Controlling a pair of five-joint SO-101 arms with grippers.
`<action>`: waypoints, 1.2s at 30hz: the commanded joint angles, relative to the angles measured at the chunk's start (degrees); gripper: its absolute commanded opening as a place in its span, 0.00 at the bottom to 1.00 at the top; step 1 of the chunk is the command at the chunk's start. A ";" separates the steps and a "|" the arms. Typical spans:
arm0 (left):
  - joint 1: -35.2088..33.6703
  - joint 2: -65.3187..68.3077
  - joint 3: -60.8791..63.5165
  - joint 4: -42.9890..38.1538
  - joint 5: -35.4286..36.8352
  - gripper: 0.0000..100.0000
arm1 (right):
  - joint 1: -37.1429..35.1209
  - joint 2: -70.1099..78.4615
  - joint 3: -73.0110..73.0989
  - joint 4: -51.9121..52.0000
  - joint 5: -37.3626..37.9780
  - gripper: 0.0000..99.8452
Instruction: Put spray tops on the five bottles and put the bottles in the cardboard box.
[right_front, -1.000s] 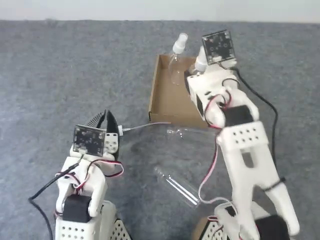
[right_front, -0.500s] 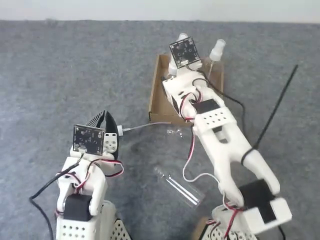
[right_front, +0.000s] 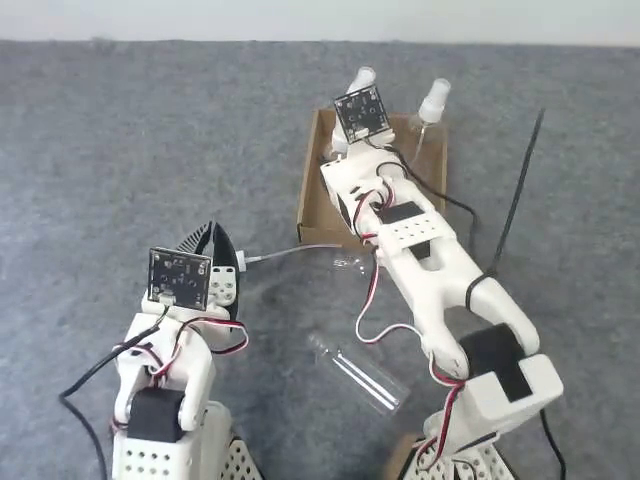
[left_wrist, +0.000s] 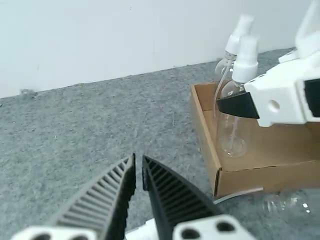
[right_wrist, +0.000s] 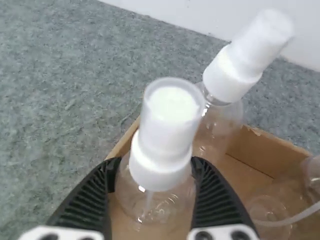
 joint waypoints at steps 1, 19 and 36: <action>0.00 -0.88 -0.40 -1.58 0.35 0.01 | -0.48 0.04 -3.52 -1.01 -0.26 0.01; -0.09 -0.88 -0.40 -1.58 0.35 0.01 | -0.57 0.13 -3.25 -0.40 -0.18 0.03; -0.18 -0.88 -0.31 -1.58 0.35 0.01 | -0.66 -0.40 -3.16 -0.31 -0.18 0.16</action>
